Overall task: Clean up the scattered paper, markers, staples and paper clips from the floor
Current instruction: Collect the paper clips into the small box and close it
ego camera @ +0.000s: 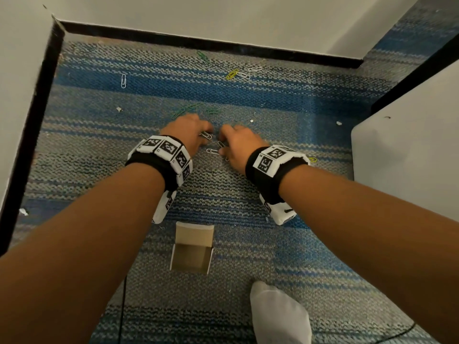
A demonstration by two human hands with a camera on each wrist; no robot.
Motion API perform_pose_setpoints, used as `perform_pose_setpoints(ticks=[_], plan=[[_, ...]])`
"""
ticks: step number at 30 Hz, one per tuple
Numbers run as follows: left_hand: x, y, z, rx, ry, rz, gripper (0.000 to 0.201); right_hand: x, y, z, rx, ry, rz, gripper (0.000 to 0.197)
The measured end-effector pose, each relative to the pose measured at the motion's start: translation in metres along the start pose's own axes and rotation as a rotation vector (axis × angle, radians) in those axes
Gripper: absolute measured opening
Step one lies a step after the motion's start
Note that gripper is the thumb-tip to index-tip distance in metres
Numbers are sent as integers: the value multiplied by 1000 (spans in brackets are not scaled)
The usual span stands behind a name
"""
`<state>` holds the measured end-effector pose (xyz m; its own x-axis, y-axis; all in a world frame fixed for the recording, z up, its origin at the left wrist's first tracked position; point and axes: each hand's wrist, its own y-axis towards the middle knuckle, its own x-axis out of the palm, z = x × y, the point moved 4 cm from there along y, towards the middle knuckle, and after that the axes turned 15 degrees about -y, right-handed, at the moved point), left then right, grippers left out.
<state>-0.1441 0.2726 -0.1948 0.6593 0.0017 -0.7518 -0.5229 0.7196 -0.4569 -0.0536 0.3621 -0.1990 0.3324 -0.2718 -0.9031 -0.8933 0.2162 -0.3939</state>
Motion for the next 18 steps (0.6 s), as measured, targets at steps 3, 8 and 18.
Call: perform_pose_setpoints(ticks=[3,8,18], plan=[[-1,-1,1,-12,-39,42,17,-4,2,0,-20,56,49,16],[-3,-8,-3,-15,-224,133,7,-6,-9,16,42,215,126,11],[6,-15,14,-16,-262,56,21,-14,2,43,281,87,64,26]])
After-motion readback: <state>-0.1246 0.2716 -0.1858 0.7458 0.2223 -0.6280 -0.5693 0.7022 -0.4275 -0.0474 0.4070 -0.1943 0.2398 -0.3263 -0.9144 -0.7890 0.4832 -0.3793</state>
